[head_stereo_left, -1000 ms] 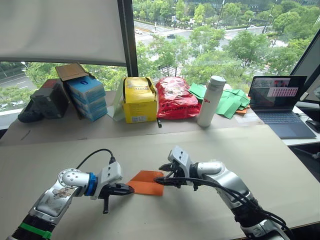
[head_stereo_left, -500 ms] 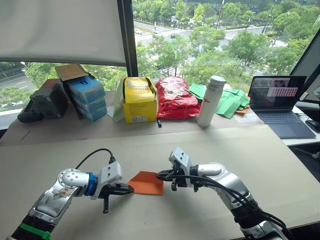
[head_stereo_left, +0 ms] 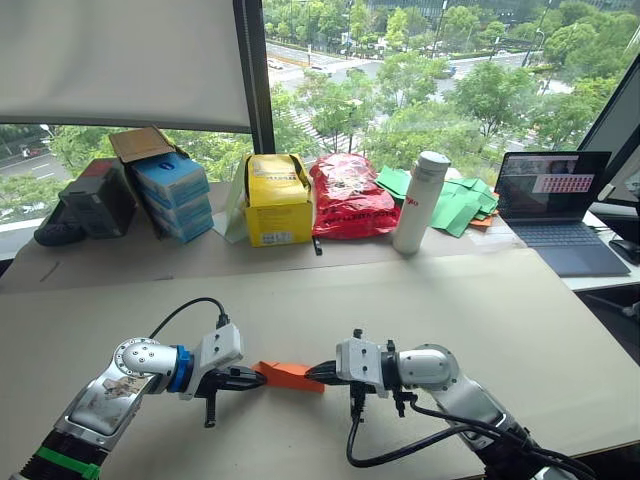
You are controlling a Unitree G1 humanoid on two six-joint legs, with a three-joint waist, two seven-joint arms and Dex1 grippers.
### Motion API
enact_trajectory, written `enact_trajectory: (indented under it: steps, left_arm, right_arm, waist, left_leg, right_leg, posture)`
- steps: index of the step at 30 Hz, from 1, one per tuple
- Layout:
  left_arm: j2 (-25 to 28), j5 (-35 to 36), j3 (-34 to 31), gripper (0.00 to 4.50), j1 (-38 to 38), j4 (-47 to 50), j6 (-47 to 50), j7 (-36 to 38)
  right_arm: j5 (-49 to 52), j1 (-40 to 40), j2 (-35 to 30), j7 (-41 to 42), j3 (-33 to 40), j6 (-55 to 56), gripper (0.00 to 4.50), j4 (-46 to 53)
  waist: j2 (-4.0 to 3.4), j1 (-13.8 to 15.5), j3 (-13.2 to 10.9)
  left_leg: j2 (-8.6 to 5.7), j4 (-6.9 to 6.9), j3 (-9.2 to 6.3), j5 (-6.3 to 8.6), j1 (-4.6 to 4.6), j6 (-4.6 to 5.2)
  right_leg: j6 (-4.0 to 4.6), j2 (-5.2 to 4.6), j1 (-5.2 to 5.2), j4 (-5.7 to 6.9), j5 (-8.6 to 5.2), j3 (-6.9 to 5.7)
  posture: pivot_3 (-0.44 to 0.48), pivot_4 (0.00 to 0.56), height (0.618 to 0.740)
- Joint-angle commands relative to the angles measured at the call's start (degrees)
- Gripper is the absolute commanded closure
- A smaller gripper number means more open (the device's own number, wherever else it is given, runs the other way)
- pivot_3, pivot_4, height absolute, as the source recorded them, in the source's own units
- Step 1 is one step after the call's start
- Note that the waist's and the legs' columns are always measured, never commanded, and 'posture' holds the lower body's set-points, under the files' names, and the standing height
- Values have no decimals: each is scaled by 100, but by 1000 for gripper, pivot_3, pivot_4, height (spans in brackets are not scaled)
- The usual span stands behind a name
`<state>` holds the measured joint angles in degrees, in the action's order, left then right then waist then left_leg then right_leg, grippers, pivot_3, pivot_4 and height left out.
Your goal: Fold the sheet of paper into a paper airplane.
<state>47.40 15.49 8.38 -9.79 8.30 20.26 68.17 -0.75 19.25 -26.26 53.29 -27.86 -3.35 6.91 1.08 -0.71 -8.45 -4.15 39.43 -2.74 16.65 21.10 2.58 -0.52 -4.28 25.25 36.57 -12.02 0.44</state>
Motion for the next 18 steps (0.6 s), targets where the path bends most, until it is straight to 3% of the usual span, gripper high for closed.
enact_trajectory:
  steps: [1,8,14,18]
  left_arm:
    - [75,61,-127,4500,-64,177,92,-22]
    - [111,269,-373,4500,-188,258,308,-18]
    - [266,875,-780,4500,-347,682,678,178]
    - [101,753,-630,4500,-333,516,563,57]
  right_arm:
    - [-212,93,89,-75,-95,-403,4447,-177]
    - [-177,67,83,65,-148,-984,4447,-174]
    - [-152,101,62,117,-144,-1129,4447,-91]
    - [-134,108,72,131,-130,-1171,4447,-79]
  waist:
    - [0,0,0]
    - [0,0,0]
    - [0,-1,0]
    - [-1,-1,1]
  left_leg:
    - [0,0,0,0,0,0]
    - [1,0,-2,0,-8,1]
    - [1,0,-3,1,-8,1]
    - [1,0,-2,0,-10,0]
  right_leg:
    - [0,0,0,0,0,1]
    - [0,0,-9,0,0,1]
    - [0,-1,-8,1,0,1]
    - [0,-1,-10,1,0,2]
  posture:
    - [0,150,740]
    - [0,150,740]
    - [0,150,740]
    - [0,150,740]
